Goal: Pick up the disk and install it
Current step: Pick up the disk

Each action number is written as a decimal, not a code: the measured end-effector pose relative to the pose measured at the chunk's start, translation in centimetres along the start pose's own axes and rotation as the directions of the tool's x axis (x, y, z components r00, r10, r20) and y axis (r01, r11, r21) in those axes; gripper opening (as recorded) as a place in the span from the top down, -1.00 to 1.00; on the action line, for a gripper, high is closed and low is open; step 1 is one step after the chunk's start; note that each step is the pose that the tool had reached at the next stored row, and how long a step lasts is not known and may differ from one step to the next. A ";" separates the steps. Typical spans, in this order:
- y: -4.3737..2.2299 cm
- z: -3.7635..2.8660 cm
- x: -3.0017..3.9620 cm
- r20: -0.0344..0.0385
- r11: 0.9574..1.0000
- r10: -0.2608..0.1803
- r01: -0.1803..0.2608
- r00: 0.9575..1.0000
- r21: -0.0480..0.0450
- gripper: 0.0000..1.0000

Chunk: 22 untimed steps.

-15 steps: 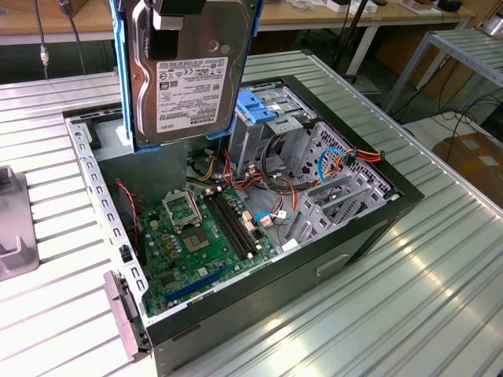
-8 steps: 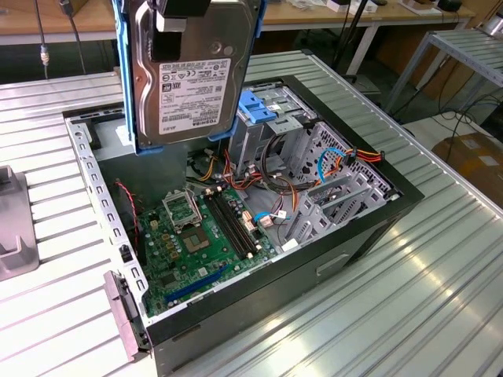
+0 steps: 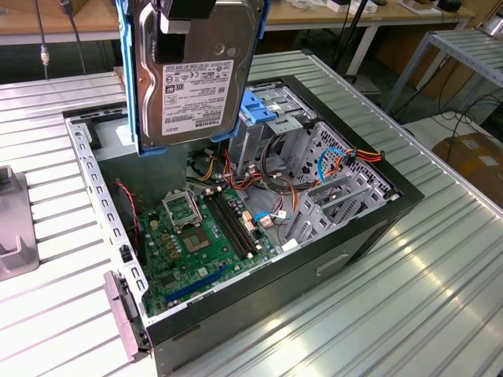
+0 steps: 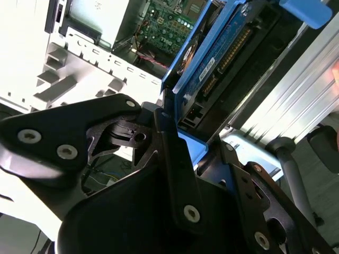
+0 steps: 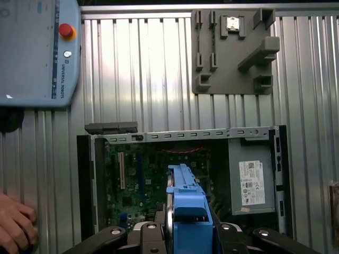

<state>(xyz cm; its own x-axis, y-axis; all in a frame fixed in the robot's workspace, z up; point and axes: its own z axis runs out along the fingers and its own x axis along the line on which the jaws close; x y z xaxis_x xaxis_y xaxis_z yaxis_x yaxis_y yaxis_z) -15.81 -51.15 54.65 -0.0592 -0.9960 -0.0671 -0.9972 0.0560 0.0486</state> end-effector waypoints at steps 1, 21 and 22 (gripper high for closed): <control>-0.06 0.03 0.02 0.000 1.000 0.000 0.000 1.000 0.000 0.26; -0.88 1.85 1.01 0.000 1.000 0.000 0.000 1.000 0.000 0.26; -0.96 2.03 1.11 0.000 1.000 0.000 0.000 1.000 0.000 0.26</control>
<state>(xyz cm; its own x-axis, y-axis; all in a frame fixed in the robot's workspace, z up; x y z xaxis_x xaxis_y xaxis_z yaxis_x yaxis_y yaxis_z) -15.01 -52.16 52.51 -0.0594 -0.9960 -0.0672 -0.9972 0.0562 0.0486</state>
